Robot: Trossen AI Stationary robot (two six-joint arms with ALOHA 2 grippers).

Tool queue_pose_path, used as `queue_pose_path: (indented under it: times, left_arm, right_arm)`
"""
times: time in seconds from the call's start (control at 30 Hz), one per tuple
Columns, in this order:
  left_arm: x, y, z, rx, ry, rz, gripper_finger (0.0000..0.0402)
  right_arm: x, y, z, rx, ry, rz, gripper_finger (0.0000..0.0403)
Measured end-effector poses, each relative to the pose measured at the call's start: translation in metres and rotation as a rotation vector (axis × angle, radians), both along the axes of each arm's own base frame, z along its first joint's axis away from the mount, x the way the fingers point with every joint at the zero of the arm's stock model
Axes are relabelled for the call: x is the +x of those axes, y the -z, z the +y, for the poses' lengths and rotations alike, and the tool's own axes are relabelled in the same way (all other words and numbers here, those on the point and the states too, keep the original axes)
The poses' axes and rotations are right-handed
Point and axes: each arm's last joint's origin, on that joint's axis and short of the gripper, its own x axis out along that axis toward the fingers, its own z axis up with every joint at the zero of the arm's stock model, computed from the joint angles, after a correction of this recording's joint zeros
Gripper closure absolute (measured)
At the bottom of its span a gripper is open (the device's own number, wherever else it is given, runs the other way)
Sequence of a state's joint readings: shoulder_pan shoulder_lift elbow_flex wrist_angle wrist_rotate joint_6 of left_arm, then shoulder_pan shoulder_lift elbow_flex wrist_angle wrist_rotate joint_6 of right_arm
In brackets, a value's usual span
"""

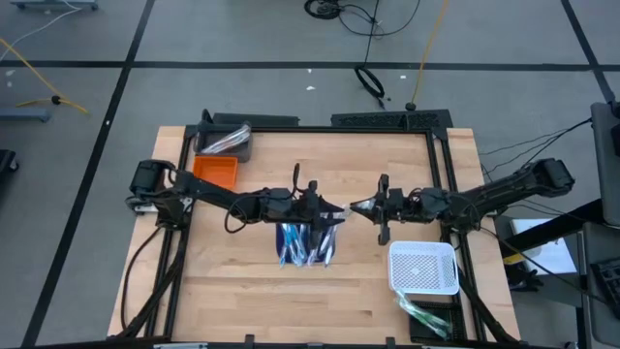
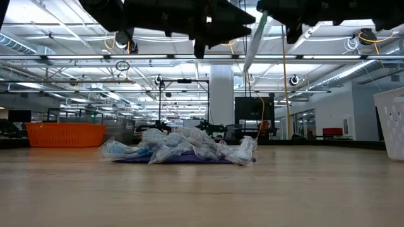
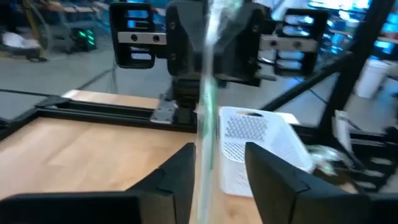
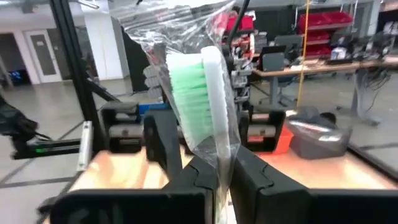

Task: Pick & Place Toothbrushes
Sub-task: Put the green toothbrush into the black bin

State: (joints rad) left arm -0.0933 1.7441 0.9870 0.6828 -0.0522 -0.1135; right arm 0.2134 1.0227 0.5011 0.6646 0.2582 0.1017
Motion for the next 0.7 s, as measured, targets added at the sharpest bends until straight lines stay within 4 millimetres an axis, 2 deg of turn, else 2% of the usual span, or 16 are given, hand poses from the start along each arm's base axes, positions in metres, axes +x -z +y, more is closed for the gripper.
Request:
queue_pose_path:
  times: [0.23, 0.5, 0.7]
  left_arm:
    - [-0.018, -0.019, 0.000, 0.008, 0.042, 0.101, 0.0232]
    - [-0.021, -0.018, 0.000, 0.004, 0.035, 0.141, 0.0231]
    - [-0.021, -0.018, 0.000, -0.015, 0.032, 0.140, 0.0231]
  right_arm:
    - [-0.030, -0.011, 0.009, 0.181, -0.189, 0.064, 0.0392]
    - [-0.055, -0.016, 0.025, 0.488, -0.435, 0.162, 0.0392]
    - [-0.064, -0.009, 0.041, 0.638, -0.481, 0.413, 0.0392]
